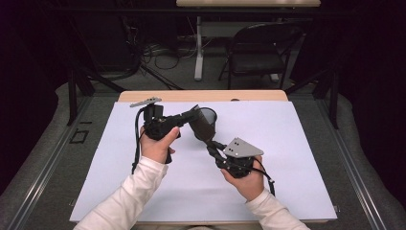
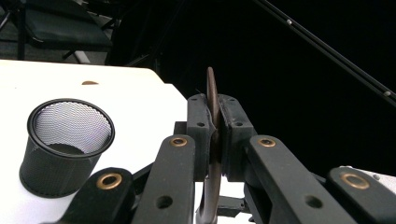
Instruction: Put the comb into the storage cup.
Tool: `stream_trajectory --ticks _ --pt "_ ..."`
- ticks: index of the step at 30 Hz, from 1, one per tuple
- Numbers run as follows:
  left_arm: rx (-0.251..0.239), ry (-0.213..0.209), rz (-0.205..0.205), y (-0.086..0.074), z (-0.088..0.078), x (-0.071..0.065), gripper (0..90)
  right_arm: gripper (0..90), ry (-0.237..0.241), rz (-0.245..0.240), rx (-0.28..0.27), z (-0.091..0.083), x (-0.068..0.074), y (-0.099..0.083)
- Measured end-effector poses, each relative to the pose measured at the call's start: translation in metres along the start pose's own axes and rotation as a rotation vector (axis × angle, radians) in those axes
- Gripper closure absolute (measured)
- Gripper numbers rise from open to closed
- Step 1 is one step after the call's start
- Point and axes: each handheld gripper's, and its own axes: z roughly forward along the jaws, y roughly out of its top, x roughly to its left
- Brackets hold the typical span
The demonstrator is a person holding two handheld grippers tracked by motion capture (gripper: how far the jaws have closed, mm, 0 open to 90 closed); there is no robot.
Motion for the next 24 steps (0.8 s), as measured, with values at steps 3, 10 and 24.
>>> stream_trajectory --ticks 3,10,24 --pt "0.001 -0.003 -0.001 0.0001 0.0 0.0 84.5 72.3 -0.001 -0.002 -0.001 0.0002 -0.0001 -0.0001" --pt "0.006 -0.007 -0.001 0.0004 0.0007 -0.0002 84.7 72.2 0.003 0.003 0.002 0.0009 -0.0002 -0.0007" --pt "0.008 -0.014 -0.006 0.0011 0.0027 -0.0001 84.7 72.0 0.003 0.012 0.005 0.0015 -0.0013 -0.0011"
